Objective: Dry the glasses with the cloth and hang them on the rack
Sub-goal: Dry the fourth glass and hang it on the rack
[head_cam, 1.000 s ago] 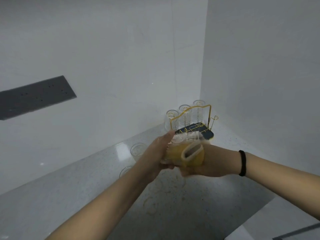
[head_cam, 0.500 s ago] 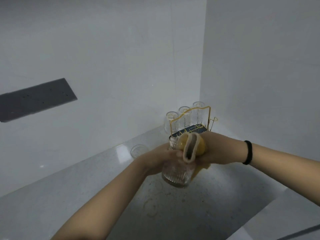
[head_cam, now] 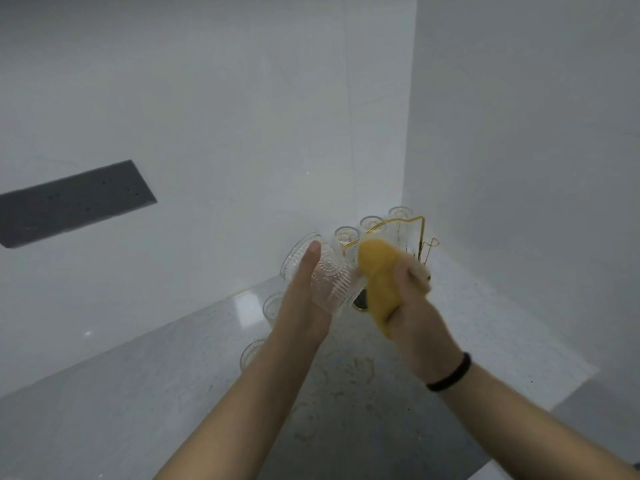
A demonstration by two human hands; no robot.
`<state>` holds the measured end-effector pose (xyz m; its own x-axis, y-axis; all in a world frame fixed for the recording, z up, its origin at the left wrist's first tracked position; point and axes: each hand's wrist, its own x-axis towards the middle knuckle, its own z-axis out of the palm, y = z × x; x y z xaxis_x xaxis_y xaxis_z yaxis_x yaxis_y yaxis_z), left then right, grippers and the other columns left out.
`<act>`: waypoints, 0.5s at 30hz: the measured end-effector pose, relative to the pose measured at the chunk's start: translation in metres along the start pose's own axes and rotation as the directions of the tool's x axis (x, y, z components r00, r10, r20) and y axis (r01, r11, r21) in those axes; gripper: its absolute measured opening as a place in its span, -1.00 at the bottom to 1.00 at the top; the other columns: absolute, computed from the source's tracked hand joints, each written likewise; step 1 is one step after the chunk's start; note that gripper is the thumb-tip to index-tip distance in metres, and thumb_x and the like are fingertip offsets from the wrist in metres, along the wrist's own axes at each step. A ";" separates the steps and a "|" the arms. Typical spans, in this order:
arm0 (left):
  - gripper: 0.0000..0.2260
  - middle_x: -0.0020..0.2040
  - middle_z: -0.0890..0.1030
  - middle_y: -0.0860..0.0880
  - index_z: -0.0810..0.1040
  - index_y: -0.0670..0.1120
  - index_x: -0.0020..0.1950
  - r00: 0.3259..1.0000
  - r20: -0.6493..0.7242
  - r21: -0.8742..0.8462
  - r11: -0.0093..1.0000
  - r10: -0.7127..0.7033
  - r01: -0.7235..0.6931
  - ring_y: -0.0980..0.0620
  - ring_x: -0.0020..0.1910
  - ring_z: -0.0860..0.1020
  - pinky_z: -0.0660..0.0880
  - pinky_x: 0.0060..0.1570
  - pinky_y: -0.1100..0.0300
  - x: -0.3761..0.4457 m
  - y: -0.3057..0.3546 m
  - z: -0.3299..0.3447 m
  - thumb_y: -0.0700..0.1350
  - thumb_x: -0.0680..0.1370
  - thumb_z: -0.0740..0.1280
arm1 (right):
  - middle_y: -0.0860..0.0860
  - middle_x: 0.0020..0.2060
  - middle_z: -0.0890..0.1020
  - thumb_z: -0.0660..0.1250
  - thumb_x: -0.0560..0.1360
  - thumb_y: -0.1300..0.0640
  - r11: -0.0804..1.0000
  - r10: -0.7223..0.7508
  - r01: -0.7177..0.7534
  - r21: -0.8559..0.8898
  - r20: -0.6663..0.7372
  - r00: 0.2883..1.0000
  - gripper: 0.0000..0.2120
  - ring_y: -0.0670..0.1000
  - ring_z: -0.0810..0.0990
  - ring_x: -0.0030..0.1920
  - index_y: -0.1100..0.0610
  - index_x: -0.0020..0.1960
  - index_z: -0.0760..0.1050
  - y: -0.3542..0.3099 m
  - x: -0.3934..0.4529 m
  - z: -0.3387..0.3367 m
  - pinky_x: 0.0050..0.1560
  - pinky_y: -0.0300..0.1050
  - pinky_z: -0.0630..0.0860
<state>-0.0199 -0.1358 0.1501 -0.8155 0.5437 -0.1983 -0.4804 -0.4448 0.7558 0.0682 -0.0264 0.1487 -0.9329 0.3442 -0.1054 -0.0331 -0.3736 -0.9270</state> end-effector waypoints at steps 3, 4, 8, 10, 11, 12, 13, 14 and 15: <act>-0.30 0.25 0.58 -0.27 0.48 -0.24 0.32 0.983 -0.182 -0.097 0.995 0.002 -0.020 -0.23 0.25 0.55 0.38 0.35 -0.17 0.001 -0.014 0.016 0.17 0.33 0.45 | 0.12 0.30 0.44 0.13 0.48 -0.23 0.989 0.008 -0.030 -0.147 -0.150 0.989 -0.41 0.14 0.44 0.26 0.01 0.43 0.19 0.027 0.002 0.028 0.20 -0.21 0.44; -0.30 0.25 0.58 -0.26 0.49 -0.22 0.30 0.974 -0.222 -0.127 0.992 -0.032 0.004 -0.23 0.24 0.55 0.39 0.34 -0.18 0.002 -0.019 0.019 0.18 0.31 0.46 | 0.12 0.33 0.41 0.11 0.51 -0.21 0.995 0.009 -0.025 -0.096 -0.164 0.986 -0.44 0.14 0.41 0.29 0.01 0.43 0.19 0.028 0.007 0.033 0.26 -0.15 0.40; -0.43 0.21 0.59 -0.20 0.49 -0.13 0.25 0.939 -0.331 -0.216 0.976 -0.093 0.020 -0.19 0.16 0.60 0.55 0.13 -0.13 0.005 -0.020 0.023 0.20 0.39 0.44 | 0.13 0.30 0.46 0.01 0.50 -0.30 0.904 0.168 -0.129 0.408 -0.061 0.984 -0.35 0.14 0.44 0.28 0.12 0.40 0.26 0.021 0.027 0.036 0.36 0.15 0.29; -0.39 0.22 0.58 -0.17 0.48 -0.11 0.30 0.938 -0.336 -0.251 0.968 -0.089 0.003 -0.16 0.15 0.60 0.59 0.03 -0.08 0.005 -0.017 0.025 0.22 0.38 0.45 | 0.11 0.30 0.47 0.05 0.46 -0.31 0.921 0.113 -0.066 0.383 -0.101 0.988 -0.34 0.07 0.48 0.24 0.11 0.39 0.26 0.028 0.024 0.040 0.31 0.07 0.37; -0.36 0.28 0.55 -0.16 0.46 -0.10 0.35 0.939 -0.334 -0.235 0.972 -0.078 -0.003 -0.16 0.21 0.57 0.55 0.13 -0.09 0.006 -0.014 0.025 0.23 0.39 0.44 | 0.07 0.32 0.45 0.09 0.39 -0.34 0.953 0.080 -0.035 0.302 -0.136 0.988 -0.29 0.00 0.49 0.23 0.07 0.39 0.26 0.033 0.017 0.045 0.28 0.00 0.41; -0.34 0.33 0.51 -0.16 0.43 -0.09 0.39 0.946 -0.319 -0.205 0.979 -0.059 -0.007 -0.16 0.27 0.52 0.49 0.24 -0.11 0.008 -0.010 0.024 0.25 0.42 0.41 | 0.04 0.33 0.43 0.11 0.31 -0.37 0.978 0.037 -0.005 0.208 -0.153 0.988 -0.23 -0.04 0.48 0.22 0.04 0.39 0.25 0.036 0.011 0.051 0.25 -0.04 0.43; -0.34 0.36 0.49 -0.17 0.40 -0.11 0.41 0.950 -0.309 -0.171 0.985 -0.036 -0.019 -0.17 0.31 0.49 0.44 0.30 -0.10 0.009 -0.008 0.024 0.25 0.44 0.37 | 0.05 0.33 0.42 0.12 0.25 -0.40 0.989 0.006 0.015 0.146 -0.144 0.990 -0.18 -0.02 0.47 0.23 0.03 0.39 0.24 0.036 0.008 0.057 0.26 -0.02 0.43; -0.35 0.37 0.48 -0.18 0.40 -0.13 0.41 0.951 -0.308 -0.132 0.990 -0.004 -0.039 -0.18 0.33 0.48 0.41 0.33 -0.10 0.009 -0.006 0.023 0.23 0.45 0.36 | 0.09 0.31 0.43 0.12 0.22 -0.42 0.992 -0.005 0.023 0.128 -0.140 0.990 -0.16 0.05 0.47 0.24 0.04 0.37 0.26 0.033 0.010 0.059 0.28 0.05 0.42; -0.36 0.36 0.49 -0.21 0.42 -0.15 0.39 0.954 -0.300 -0.118 0.991 0.024 -0.062 -0.18 0.33 0.49 0.40 0.34 -0.12 0.009 -0.005 0.023 0.20 0.43 0.38 | 0.17 0.29 0.43 0.10 0.24 -0.41 0.992 -0.012 0.031 0.123 -0.149 0.989 -0.20 0.14 0.47 0.23 0.07 0.32 0.30 0.029 0.016 0.058 0.28 0.12 0.41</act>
<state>-0.0170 -0.1124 0.1588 -0.8859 0.2946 -0.3584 -0.4640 -0.5588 0.6874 0.0318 -0.0814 0.1407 -0.8685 0.4734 -0.1468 -0.1057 -0.4662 -0.8783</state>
